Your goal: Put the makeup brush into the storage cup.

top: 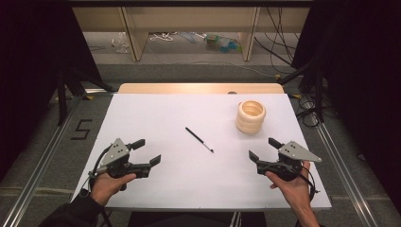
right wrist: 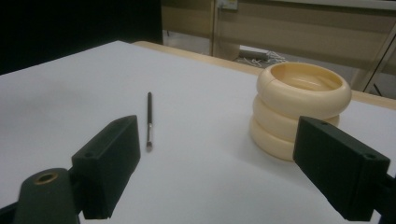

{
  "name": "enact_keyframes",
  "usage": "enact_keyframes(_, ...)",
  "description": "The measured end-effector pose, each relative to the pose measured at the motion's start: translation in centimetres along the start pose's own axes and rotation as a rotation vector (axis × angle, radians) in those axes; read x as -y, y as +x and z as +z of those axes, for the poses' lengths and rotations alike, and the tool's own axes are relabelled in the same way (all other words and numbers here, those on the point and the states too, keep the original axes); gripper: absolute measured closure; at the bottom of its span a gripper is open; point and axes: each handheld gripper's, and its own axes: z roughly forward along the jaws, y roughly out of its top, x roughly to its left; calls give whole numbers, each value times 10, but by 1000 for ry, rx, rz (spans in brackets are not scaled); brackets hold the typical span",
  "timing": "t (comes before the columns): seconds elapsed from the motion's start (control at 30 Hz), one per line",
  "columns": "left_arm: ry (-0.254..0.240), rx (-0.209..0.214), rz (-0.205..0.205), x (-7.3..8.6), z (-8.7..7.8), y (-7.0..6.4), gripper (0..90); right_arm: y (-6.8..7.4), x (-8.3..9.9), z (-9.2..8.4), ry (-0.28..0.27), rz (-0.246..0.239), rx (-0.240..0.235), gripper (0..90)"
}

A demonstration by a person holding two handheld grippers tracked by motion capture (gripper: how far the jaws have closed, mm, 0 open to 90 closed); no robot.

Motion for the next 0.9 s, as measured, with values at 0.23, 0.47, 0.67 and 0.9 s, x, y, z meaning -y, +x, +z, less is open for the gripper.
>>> enact_keyframes(0.23, 6, -2, 1, 0, 0, 0, 161, 2, -9, 7, 52, -23, -22, 160)
enact_keyframes(0.47, 6, 0, 2, 0, 1, 1, 161, 6, -21, 21, 167, -71, -95, 184)
enact_keyframes(0.67, 6, -1, -2, 1, 1, 1, 161, 14, -33, 40, 263, -119, -137, 197)
enact_keyframes(0.9, 9, 3, 7, 1, 1, 1, 161, 19, -48, 65, 361, -132, -169, 223)
